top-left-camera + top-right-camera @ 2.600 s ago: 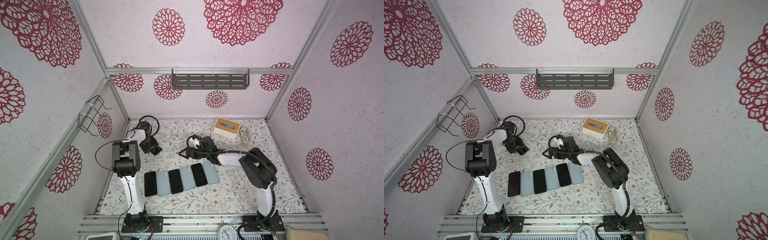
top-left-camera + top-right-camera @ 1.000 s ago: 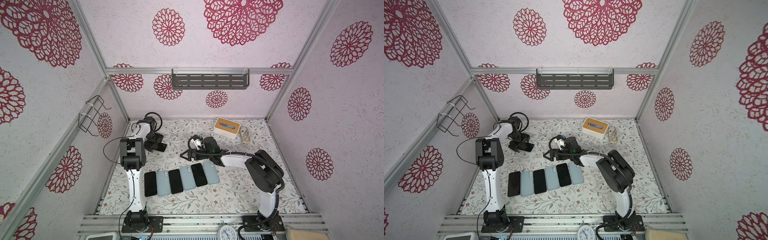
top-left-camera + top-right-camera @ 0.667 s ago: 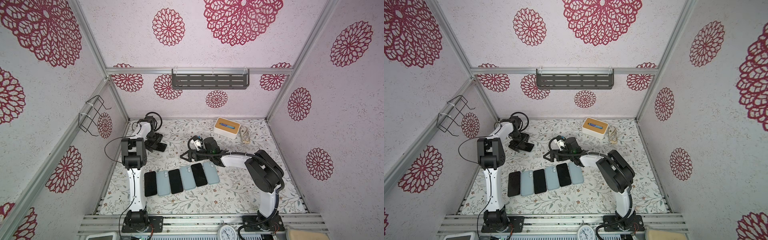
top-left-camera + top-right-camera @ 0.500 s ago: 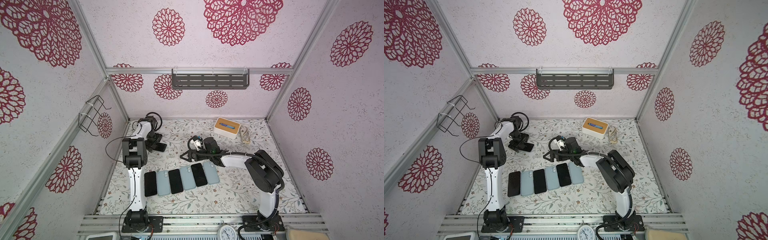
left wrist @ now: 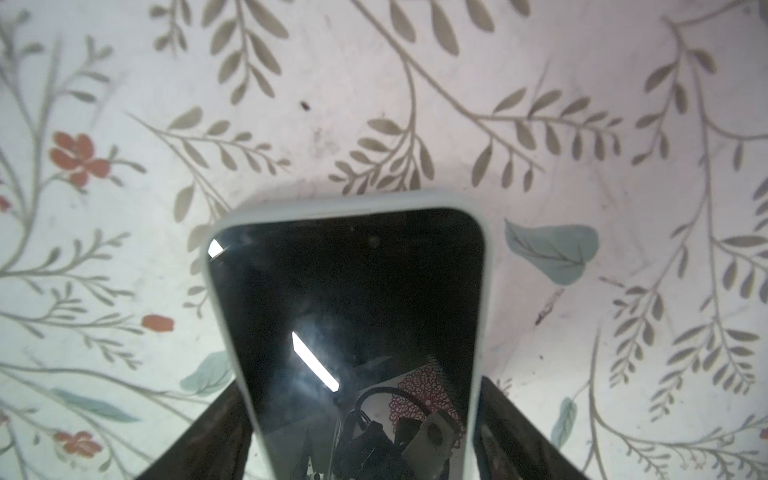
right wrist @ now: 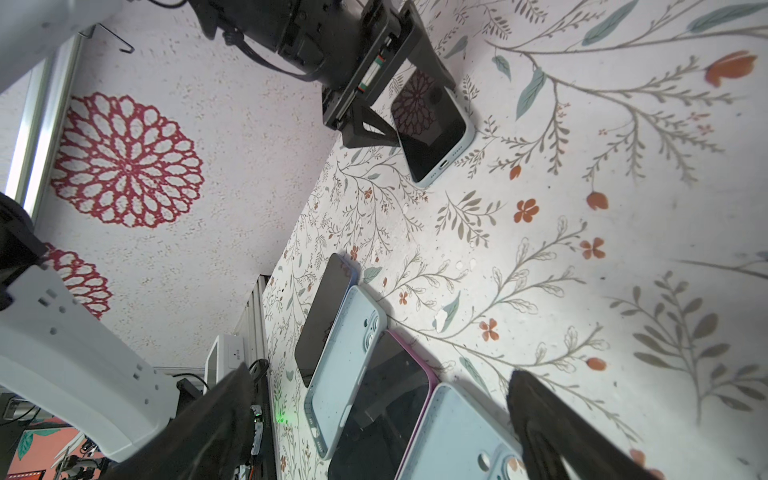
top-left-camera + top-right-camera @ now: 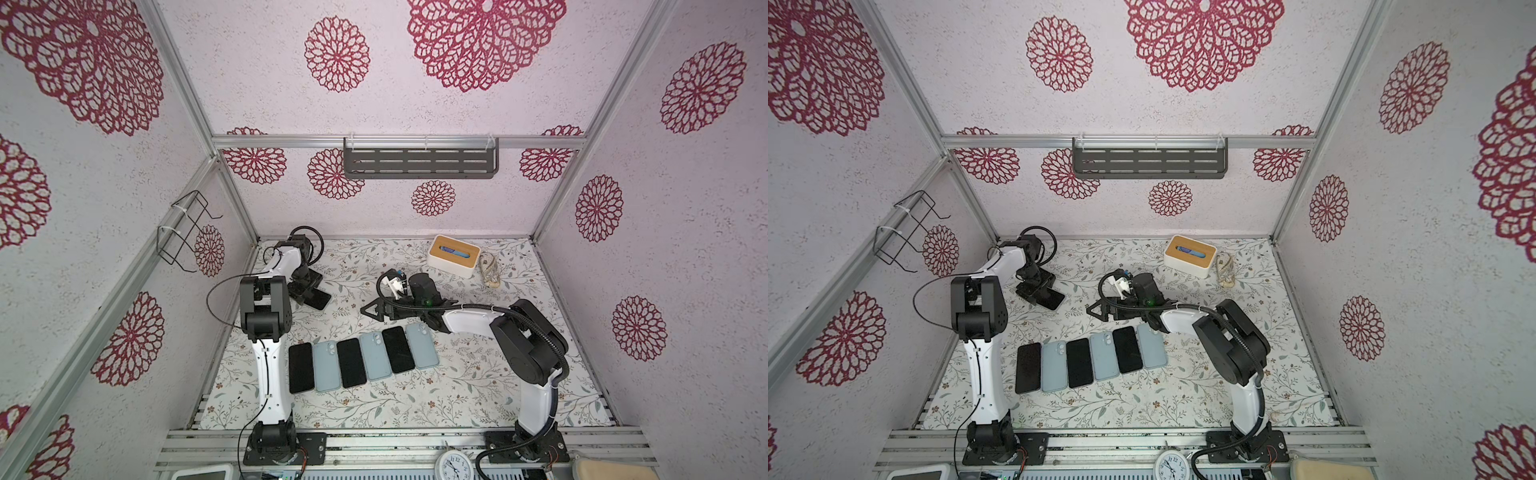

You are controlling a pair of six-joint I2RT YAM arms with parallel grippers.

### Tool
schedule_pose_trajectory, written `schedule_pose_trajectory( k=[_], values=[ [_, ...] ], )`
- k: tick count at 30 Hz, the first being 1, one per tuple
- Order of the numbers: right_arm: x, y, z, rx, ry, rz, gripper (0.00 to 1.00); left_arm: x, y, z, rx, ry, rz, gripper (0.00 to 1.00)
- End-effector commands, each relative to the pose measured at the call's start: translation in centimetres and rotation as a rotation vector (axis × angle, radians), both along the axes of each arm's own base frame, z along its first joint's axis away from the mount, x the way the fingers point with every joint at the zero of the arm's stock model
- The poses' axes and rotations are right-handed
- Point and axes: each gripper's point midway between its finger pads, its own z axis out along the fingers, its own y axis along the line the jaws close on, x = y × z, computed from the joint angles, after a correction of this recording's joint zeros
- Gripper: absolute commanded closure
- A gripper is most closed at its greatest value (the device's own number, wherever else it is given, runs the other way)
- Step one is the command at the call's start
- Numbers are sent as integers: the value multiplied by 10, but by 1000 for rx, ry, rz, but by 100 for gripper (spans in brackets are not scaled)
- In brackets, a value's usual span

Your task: Take the phone out of the phone case

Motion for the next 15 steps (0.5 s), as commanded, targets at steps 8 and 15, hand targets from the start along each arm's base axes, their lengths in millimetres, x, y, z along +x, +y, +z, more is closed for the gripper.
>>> schedule_pose_trajectory(
  k=[8, 15],
  values=[
    [13, 0, 8, 38, 7, -53, 1, -10, -64, -18, -208, -35, -108, 36],
    [28, 2, -9, 38, 68, -119, 1, -10, -99, -12, -276, -68, -174, 39]
  ],
)
